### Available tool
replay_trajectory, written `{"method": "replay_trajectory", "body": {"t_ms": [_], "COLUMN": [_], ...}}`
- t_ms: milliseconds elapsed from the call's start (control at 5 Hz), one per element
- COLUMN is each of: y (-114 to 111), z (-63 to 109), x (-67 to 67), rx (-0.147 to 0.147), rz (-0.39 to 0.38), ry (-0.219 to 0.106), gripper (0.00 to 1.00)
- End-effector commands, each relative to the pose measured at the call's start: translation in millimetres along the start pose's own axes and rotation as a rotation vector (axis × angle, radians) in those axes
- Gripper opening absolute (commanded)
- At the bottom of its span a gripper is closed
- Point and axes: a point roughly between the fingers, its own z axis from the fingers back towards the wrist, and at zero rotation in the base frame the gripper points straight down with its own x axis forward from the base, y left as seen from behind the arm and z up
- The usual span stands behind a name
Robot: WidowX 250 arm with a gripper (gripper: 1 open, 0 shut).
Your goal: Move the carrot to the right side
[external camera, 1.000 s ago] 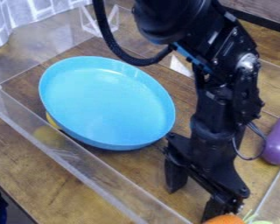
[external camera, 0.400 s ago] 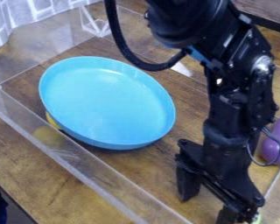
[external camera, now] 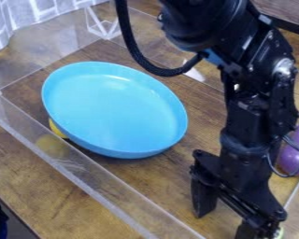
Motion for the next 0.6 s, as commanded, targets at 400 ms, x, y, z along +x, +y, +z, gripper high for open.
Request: {"method": "replay_trajectory", "body": {"t_ms": [400], "y": [-21.2], "z": [-2.8], "x": [1.1], "rx": [-0.018], "rz": [-0.071], "ry": [0.024], "gripper": [1.00]}}
